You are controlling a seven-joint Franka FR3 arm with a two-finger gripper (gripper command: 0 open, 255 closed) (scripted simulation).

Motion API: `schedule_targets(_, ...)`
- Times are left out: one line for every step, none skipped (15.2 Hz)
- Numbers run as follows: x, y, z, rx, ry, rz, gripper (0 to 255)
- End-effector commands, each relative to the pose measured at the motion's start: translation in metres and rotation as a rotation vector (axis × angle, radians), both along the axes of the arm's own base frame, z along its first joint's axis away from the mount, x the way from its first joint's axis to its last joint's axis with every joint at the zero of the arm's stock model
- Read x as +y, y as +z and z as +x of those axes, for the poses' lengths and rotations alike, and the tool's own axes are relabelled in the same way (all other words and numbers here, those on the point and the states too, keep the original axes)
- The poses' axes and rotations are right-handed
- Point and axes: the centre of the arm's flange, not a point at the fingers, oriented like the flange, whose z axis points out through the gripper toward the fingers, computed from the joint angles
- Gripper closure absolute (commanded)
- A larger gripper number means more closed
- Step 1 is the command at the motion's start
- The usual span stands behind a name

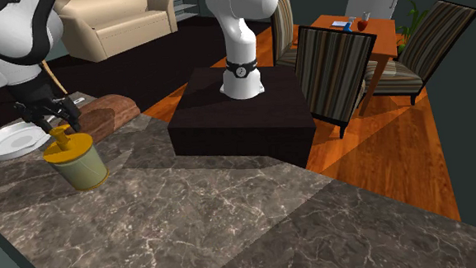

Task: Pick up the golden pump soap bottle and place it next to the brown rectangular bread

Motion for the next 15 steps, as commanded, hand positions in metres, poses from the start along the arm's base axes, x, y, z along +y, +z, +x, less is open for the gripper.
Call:
schedule_targets(0.000, 0.000, 0.000, 0.000, 0.000, 0.000, 0)
schedule_targets(0.000, 0.000, 0.000, 0.000, 0.000, 0.000, 0)
schedule_targets(0.000, 0.000, 0.000, 0.000, 0.000, 0.000, 0)
schedule_targets(-0.001, 0.013, 0.000, 0.000, 0.000, 0.000, 0)
schedule_targets(-0.001, 0.026, 0.001, 0.000, 0.000, 0.000, 0)
schedule_targets(-0.002, 0.039, 0.001, 0.000, 0.000, 0.000, 0)
schedule_targets(-0.003, 0.050, 0.001, 0.000, 0.000, 0.000, 0)
schedule_targets(-0.003, 0.050, 0.001, 0.000, 0.000, 0.000, 0)
schedule_targets(-0.003, 0.050, 0.001, 0.000, 0.000, 0.000, 0)
schedule_targets(-0.003, 0.050, 0.001, 0.000, 0.000, 0.000, 0)
schedule_targets(-0.003, 0.050, 0.001, 0.000, 0.000, 0.000, 0)
schedule_targets(-0.003, 0.050, 0.001, 0.000, 0.000, 0.000, 0)
schedule_targets(-0.003, 0.050, 0.001, 0.000, 0.000, 0.000, 0)
schedule_targets(-0.003, 0.050, 0.001, 0.000, 0.000, 0.000, 0)
schedule_targets(-0.003, 0.050, 0.001, 0.000, 0.000, 0.000, 0)
